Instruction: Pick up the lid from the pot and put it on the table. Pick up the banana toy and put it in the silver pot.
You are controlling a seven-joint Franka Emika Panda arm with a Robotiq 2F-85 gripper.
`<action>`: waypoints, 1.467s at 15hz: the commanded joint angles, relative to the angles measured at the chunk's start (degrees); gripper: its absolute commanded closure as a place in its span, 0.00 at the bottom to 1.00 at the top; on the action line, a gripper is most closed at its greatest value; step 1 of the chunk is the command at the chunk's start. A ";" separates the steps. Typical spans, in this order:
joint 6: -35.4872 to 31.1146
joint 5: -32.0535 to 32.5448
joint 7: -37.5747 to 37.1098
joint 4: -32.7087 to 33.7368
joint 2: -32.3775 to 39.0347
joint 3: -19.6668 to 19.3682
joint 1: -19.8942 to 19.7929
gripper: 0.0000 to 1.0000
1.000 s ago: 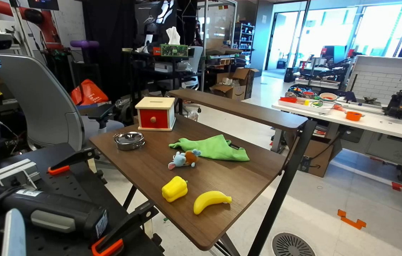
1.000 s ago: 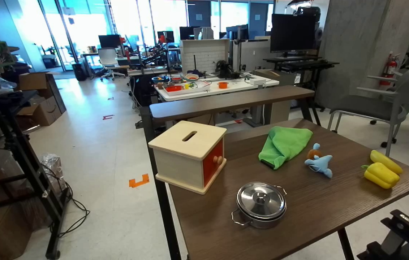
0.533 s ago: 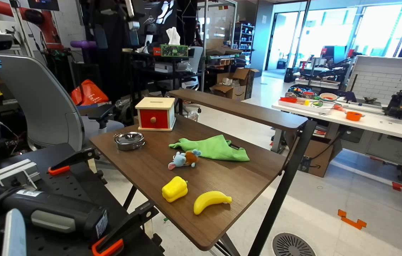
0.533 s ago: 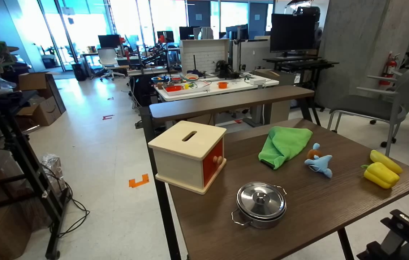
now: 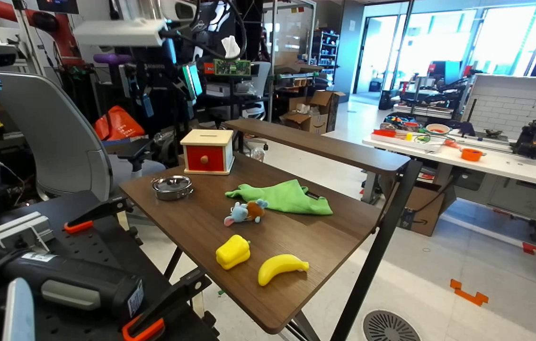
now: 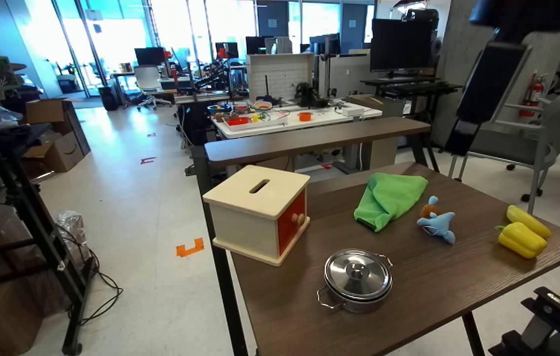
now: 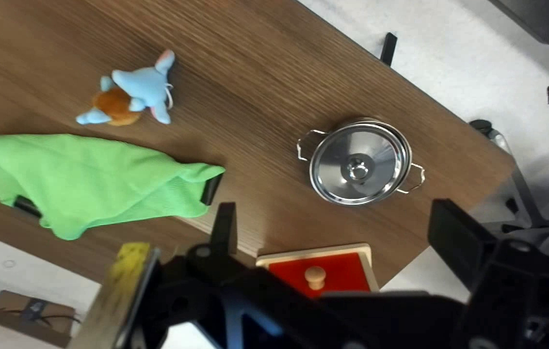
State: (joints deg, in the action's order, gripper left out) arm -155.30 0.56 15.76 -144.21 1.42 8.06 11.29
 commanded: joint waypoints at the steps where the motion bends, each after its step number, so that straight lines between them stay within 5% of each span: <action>1: -2.92 -6.29 8.50 8.08 13.54 4.18 -0.06 0.00; 5: 0.79 -3.69 9.84 16.87 24.74 8.30 -2.00 0.00; 17: 14.57 7.68 0.75 32.84 38.89 4.46 3.33 0.00; 22: 14.06 10.62 -2.80 34.93 40.90 2.70 5.84 0.00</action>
State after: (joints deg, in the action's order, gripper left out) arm -142.47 8.64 15.66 -111.86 40.86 12.45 14.94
